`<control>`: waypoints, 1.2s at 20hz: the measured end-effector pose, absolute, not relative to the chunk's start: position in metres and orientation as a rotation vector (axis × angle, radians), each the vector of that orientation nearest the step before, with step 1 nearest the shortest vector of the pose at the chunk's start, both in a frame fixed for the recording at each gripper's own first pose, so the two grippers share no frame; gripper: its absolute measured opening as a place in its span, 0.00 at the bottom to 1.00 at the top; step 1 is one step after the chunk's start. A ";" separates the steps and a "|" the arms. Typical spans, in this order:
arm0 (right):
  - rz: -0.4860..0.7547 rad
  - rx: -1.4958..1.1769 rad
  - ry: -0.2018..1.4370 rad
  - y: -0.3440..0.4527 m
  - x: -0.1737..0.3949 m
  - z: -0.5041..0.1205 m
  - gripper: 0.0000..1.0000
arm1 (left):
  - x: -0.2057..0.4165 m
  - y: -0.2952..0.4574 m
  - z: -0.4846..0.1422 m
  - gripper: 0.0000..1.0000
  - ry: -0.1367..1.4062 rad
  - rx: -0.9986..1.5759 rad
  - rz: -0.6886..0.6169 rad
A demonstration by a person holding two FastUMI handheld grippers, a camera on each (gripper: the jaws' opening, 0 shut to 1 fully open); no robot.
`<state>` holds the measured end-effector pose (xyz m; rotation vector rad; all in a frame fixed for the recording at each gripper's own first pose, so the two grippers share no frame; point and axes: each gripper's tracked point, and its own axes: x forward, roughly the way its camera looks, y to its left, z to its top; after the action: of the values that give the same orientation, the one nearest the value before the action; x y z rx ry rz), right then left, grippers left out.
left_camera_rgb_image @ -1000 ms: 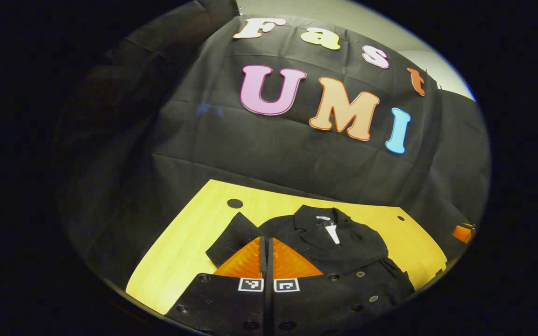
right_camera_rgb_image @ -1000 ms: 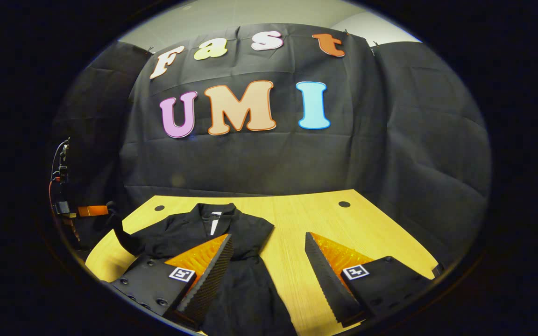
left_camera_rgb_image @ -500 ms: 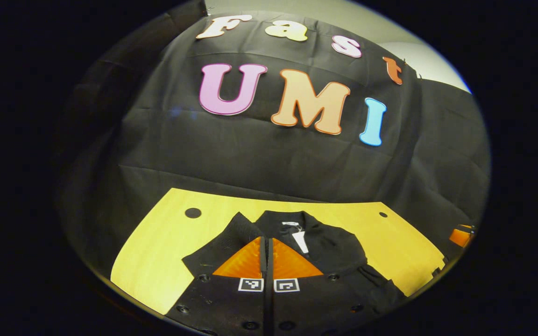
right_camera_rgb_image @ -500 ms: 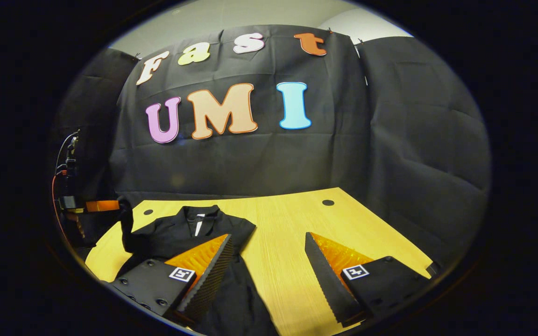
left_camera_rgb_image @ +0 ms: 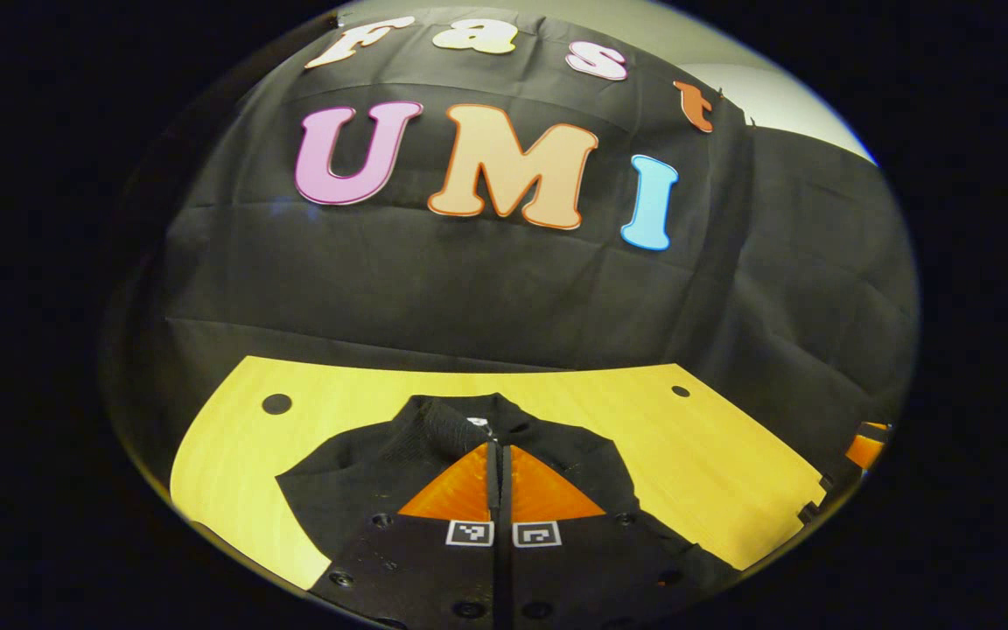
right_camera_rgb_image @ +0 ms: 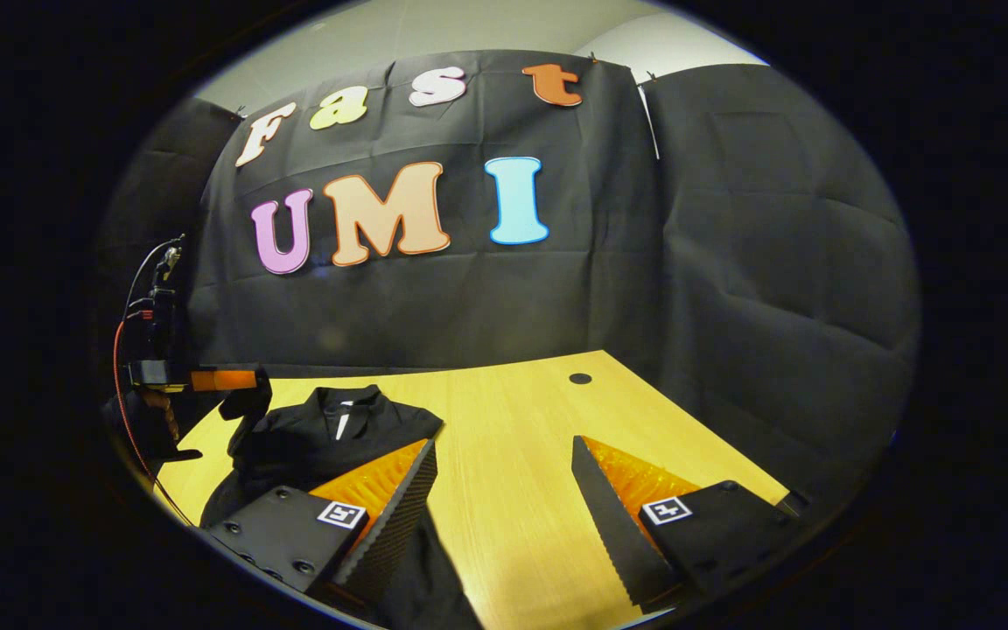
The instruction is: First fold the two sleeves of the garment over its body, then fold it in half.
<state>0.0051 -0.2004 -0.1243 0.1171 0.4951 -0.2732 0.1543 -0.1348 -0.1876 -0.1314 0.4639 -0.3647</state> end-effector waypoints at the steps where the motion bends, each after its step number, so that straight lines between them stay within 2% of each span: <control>1: -0.285 0.121 0.496 -0.206 0.001 -0.124 0.98 | 0.156 -0.144 -0.190 0.00 0.467 -0.129 -0.378; 10: -0.367 0.121 0.510 -0.241 -0.024 -0.125 0.98 | 0.164 -0.214 -0.216 0.00 0.527 -0.104 -0.463; 16: -0.400 0.126 0.522 -0.250 -0.036 -0.126 0.98 | 0.161 -0.239 -0.242 0.00 0.624 -0.056 -0.489; 18: -0.396 0.133 0.525 -0.248 -0.035 -0.127 0.98 | 0.155 -0.257 -0.241 0.00 0.637 -0.089 -0.546; 20: -0.372 0.136 0.525 -0.243 -0.031 -0.128 0.98 | 0.134 -0.264 -0.217 0.48 0.614 -0.130 -0.616; 22: -0.332 0.138 0.524 -0.236 -0.023 -0.131 0.99 | 0.143 -0.261 -0.199 0.96 0.550 -0.110 -0.592; 24: -0.278 0.141 0.520 -0.226 -0.014 -0.134 0.99 | 0.136 -0.243 -0.182 0.95 0.501 -0.089 -0.555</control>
<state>-0.0136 -0.2259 -0.1343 0.1412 0.5195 -0.2780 0.1364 -0.2428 -0.1818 -0.0887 0.5010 -0.5554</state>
